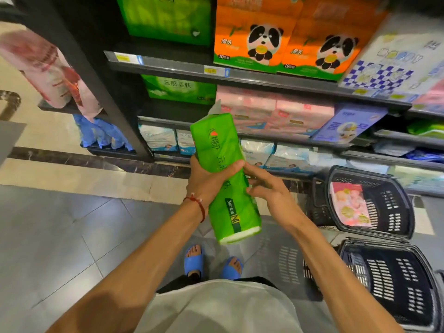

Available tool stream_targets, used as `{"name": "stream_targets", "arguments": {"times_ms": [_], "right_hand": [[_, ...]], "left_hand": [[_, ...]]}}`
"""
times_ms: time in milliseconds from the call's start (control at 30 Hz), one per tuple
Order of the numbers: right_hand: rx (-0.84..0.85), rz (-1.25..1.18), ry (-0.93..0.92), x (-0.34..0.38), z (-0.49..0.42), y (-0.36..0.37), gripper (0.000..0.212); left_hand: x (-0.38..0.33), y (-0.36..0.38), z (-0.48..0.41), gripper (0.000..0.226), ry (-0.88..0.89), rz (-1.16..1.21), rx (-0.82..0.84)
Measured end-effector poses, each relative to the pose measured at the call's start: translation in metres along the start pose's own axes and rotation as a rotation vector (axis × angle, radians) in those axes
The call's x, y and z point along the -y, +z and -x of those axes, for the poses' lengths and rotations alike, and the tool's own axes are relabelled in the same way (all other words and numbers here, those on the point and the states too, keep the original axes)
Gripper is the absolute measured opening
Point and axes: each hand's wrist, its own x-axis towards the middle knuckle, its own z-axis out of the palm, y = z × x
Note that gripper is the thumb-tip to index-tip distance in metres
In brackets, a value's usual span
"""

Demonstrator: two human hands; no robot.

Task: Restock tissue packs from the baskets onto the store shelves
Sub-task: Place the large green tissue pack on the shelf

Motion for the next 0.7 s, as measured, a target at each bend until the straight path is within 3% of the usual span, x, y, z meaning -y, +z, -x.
{"name": "stream_targets", "arguments": {"times_ms": [333,500,700], "right_hand": [[0.133,-0.018,0.097,0.004,-0.004,-0.025,0.080],[0.125,-0.019,0.062,0.011,-0.013,-0.022,0.057],[-0.062,0.111,-0.051,0.022,-0.029,-0.023,0.037]], "left_hand": [[-0.010,0.015,0.000,0.093,-0.014,-0.166,-0.190],[-0.010,0.003,-0.004,0.083,0.055,-0.121,-0.258],[-0.012,-0.021,-0.004,0.082,0.112,0.145,-0.141]]}}
